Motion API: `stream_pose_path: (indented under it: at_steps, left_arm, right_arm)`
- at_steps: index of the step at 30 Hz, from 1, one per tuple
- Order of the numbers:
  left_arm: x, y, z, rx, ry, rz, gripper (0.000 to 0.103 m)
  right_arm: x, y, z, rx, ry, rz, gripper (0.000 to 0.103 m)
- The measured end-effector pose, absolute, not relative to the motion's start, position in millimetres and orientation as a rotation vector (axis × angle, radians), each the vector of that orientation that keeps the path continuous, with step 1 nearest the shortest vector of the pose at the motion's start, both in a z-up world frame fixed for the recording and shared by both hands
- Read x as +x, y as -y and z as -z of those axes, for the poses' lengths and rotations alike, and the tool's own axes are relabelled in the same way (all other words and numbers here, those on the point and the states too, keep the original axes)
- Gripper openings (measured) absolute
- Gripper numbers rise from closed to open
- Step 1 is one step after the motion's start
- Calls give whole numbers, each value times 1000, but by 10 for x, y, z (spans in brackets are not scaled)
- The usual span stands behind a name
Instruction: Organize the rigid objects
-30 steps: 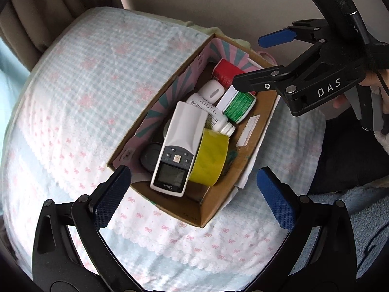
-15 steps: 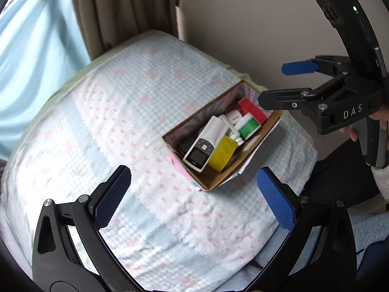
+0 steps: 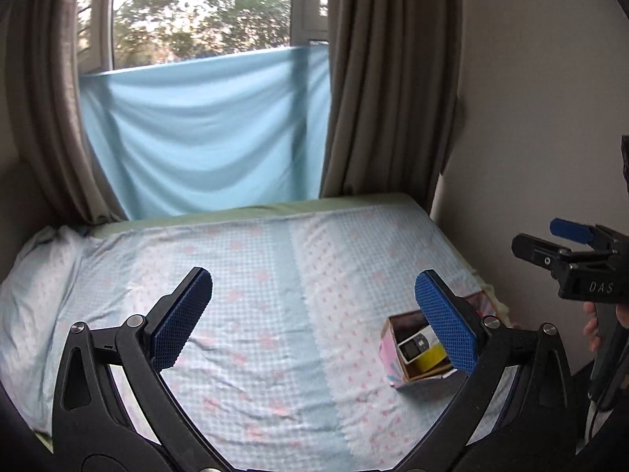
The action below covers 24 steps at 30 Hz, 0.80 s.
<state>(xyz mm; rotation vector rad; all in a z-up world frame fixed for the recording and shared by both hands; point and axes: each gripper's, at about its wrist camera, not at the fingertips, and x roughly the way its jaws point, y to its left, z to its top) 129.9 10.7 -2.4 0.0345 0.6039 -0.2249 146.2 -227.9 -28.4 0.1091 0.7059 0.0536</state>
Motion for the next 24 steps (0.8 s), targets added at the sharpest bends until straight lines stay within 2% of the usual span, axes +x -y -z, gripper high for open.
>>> stream_pose_path:
  at_steps: [9, 24]
  left_arm:
    - [962, -312, 33, 49, -480, 101, 103]
    - [883, -347, 5, 36, -463, 114, 103]
  right_arm:
    - [1260, 2059, 278, 47, -622, -30, 103]
    - [1201, 2041, 246, 51, -603, 0, 103]
